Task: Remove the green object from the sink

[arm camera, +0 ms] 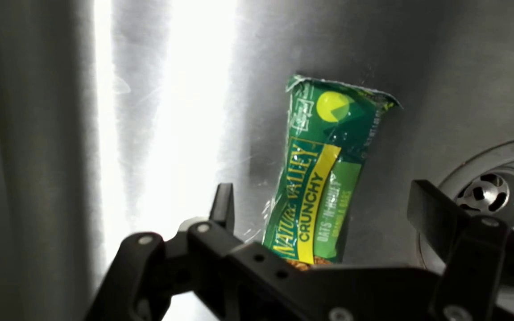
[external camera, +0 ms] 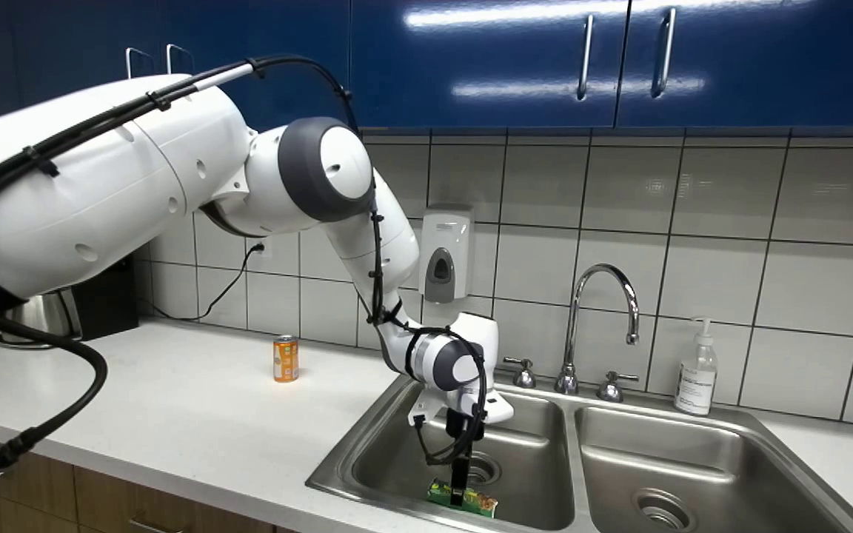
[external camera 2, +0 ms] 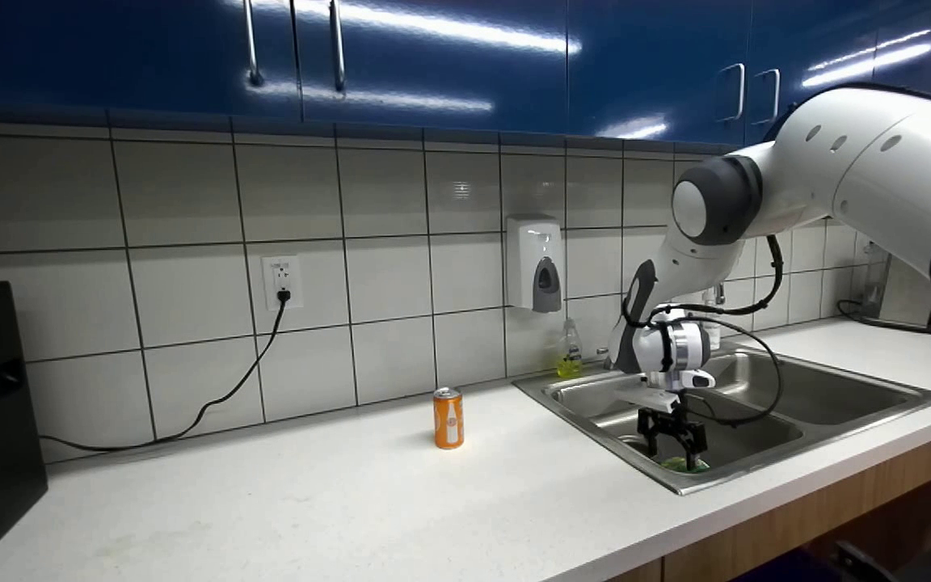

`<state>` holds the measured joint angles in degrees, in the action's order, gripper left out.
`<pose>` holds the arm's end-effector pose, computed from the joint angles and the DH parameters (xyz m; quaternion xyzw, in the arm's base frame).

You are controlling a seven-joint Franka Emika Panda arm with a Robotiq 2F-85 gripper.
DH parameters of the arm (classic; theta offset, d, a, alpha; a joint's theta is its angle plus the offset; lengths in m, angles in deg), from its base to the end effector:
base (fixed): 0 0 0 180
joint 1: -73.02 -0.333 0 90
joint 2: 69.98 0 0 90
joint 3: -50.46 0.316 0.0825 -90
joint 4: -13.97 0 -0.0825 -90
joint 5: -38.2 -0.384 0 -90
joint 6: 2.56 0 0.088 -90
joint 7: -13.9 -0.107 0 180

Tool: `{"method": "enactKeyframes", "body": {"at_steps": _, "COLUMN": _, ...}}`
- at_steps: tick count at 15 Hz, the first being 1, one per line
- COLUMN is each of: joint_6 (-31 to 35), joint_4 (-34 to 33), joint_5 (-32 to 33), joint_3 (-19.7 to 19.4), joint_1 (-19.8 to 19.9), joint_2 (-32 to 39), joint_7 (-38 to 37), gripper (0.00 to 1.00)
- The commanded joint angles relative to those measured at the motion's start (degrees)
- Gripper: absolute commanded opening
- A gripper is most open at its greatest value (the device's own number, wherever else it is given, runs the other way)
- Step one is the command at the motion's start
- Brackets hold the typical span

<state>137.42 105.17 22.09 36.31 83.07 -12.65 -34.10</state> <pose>0.6070 -0.2578 0.0462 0.7673 -0.6387 -0.0477 0.0336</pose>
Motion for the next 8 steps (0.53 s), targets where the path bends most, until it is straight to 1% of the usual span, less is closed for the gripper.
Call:
{"method": "enactKeyframes", "body": {"at_steps": 1, "joint_6": 1.15, "joint_4": 0.31, "joint_5": -0.21, "joint_3": -0.37, "joint_1": -0.49, "joint_2": 0.10, "joint_7": -2.31, "gripper": 1.00}}
{"method": "enactKeyframes", "body": {"at_steps": 8, "joint_6": 1.36, "joint_4": 0.63, "joint_5": 0.02, "joint_3": -0.27, "joint_1": -0.50, "joint_2": 0.25, "joint_7": -2.63, "gripper": 1.00}}
